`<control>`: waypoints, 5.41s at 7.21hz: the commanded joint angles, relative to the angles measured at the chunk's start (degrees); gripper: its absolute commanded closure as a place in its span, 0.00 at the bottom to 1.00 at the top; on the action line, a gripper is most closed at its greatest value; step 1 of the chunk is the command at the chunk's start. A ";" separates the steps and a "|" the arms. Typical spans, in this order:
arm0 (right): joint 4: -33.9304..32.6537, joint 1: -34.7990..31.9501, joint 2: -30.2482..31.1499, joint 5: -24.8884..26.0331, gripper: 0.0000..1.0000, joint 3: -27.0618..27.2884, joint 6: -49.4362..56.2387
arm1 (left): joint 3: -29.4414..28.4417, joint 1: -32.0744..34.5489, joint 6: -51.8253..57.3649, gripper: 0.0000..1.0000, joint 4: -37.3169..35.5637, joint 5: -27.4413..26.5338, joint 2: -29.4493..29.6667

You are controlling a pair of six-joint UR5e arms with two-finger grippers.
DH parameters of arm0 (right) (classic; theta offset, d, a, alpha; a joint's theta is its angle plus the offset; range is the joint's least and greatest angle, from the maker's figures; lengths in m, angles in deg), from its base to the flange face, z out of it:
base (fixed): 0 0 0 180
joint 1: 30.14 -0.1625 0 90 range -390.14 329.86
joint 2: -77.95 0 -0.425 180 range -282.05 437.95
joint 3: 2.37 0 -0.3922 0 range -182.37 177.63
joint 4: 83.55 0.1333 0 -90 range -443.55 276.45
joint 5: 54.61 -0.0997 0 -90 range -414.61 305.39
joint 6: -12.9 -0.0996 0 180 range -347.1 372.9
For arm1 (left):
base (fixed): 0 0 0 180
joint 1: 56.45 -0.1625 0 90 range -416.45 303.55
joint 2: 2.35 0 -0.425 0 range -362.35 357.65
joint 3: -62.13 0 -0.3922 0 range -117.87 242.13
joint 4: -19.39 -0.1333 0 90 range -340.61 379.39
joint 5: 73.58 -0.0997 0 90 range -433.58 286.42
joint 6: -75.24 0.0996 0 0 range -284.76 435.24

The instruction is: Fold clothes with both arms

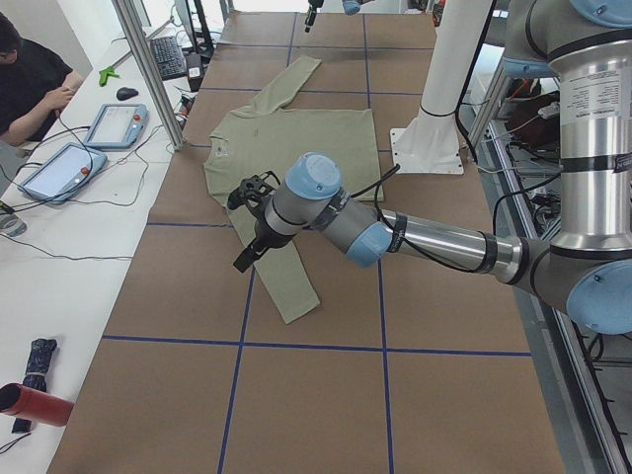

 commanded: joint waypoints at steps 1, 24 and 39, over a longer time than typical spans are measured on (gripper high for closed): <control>6.28 4.86 0.49 4.82 0.07 -4.45 -7.95 | 0.08 0.00 0.14 0.00 0.01 0.01 -0.02; 6.55 10.85 -7.06 8.17 1.00 -12.82 -7.69 | 0.26 0.09 0.58 0.00 0.10 0.28 -0.81; -80.38 24.08 -78.36 30.38 1.00 -11.05 -36.92 | -2.46 0.00 0.40 0.00 2.38 0.28 -0.81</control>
